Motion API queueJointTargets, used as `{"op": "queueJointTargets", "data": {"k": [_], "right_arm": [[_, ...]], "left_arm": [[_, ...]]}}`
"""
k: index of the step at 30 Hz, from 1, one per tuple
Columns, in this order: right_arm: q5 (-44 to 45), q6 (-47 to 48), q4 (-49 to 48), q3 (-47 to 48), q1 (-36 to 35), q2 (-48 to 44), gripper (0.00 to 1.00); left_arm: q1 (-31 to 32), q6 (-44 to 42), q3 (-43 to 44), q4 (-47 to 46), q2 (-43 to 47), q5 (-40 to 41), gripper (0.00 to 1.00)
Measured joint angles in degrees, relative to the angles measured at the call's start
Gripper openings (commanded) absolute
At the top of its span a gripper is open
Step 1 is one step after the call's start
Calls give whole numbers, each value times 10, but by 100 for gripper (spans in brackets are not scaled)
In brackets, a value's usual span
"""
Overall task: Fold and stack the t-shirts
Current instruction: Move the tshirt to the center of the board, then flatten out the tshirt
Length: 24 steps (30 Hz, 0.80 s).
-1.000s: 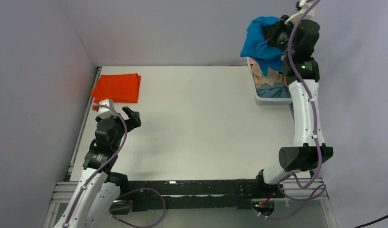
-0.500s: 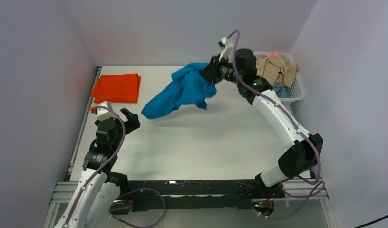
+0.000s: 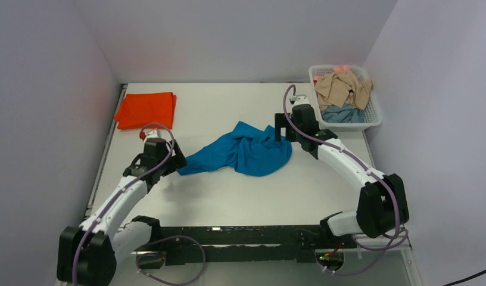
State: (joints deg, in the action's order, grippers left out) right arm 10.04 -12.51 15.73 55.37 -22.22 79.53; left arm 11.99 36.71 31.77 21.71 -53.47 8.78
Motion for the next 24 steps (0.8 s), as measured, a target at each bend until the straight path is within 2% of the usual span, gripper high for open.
{"op": "queueJointTargets", "data": {"k": [8, 13, 16, 18, 21, 22, 24], "right_arm": [[-58, 33, -34, 1, -5, -5, 98], [-130, 81, -34, 54, -33, 58, 95], [-165, 117, -37, 107, -63, 120, 91], [-186, 134, -34, 146, -78, 163, 86], [-213, 154, -28, 207, -83, 233, 76], [-218, 157, -26, 218, -83, 248, 75], [-233, 166, -13, 247, -82, 285, 72]], "left_arm": [[-10, 5, 15, -38, -170, -56, 100], [-23, 10, 42, -83, -234, -98, 87], [-24, 15, 59, -112, -269, -122, 73], [-24, 18, 66, -134, -290, -138, 59], [-24, 21, 68, -167, -316, -162, 21], [-24, 21, 68, -174, -324, -168, 3], [-24, 25, 68, -184, -340, -183, 0]]}}
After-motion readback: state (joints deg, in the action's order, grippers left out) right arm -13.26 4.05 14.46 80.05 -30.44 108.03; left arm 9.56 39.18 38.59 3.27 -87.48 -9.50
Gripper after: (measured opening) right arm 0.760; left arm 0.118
